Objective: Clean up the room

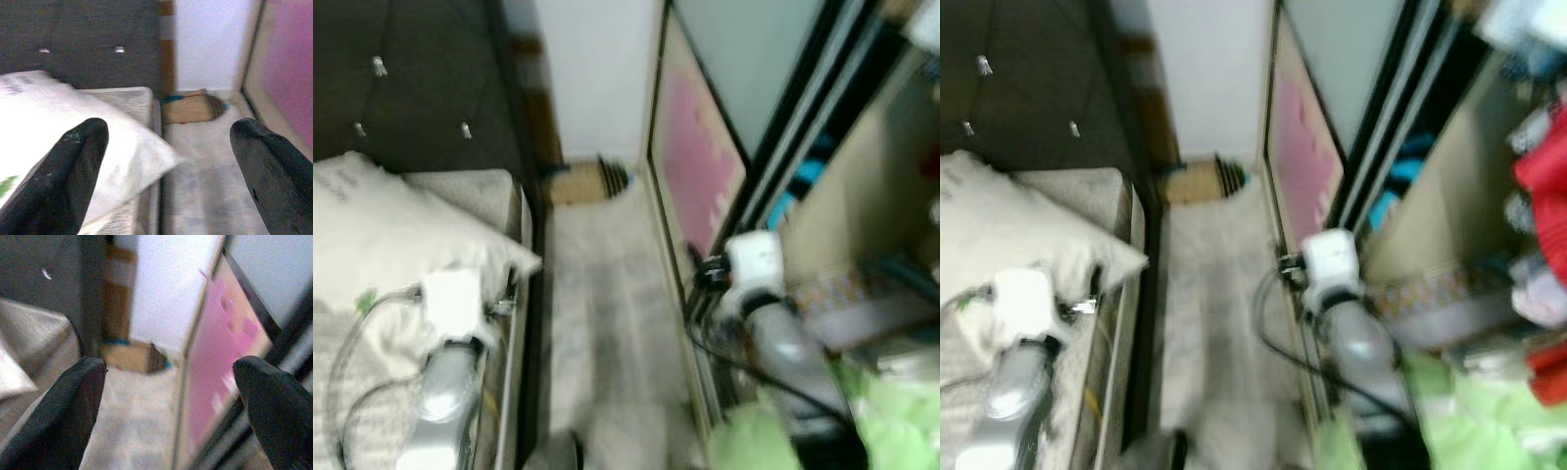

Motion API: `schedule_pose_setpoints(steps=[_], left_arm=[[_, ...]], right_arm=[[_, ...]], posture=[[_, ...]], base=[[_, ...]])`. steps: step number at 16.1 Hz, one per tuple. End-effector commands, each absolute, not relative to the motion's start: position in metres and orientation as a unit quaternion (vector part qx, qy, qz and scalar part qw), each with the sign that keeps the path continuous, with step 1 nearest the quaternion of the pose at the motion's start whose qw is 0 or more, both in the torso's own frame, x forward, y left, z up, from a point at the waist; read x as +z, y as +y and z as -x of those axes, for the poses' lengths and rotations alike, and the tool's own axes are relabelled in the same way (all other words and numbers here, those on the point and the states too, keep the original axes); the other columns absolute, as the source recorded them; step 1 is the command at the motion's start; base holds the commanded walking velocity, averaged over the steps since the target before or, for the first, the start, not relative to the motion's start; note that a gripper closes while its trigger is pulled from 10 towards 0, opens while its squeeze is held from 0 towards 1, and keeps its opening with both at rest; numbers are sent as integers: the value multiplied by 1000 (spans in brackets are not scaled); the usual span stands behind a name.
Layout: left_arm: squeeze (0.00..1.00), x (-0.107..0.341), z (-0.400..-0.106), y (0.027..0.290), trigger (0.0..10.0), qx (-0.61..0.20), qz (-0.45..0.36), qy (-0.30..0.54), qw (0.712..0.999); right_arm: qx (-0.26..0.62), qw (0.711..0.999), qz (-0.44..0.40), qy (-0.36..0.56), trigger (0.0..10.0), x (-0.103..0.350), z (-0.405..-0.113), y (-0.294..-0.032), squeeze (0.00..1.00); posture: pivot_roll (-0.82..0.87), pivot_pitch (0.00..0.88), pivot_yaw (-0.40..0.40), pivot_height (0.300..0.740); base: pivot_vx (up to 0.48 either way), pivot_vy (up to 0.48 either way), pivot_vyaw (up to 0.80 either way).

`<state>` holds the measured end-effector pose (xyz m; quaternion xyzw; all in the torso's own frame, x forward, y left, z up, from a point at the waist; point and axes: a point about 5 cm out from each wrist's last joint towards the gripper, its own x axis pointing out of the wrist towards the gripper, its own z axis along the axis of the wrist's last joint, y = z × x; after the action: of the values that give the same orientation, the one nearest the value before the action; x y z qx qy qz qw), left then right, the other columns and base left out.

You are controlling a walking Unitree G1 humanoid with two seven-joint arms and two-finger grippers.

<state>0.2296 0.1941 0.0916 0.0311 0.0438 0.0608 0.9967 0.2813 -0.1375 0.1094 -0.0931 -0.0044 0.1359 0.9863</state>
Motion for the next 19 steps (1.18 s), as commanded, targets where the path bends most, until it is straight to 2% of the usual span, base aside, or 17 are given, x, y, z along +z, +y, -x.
schedule_pose_setpoints(steps=[1, 19], left_arm=[[0, 93, -230, 191, 10000, 59, -32, 38, 997], [0, 92, -233, 188, 10000, 43, -39, 25, 998]], right_arm=[[124, 988, 96, 2, 10000, 108, -280, -146, 0], [126, 987, 100, -20, 10000, 115, -290, -145, 0]], posture=[[67, 88, -37, 740], [66, 67, -43, 740]], base=[[0, 0, 800], [0, 0, 800]])
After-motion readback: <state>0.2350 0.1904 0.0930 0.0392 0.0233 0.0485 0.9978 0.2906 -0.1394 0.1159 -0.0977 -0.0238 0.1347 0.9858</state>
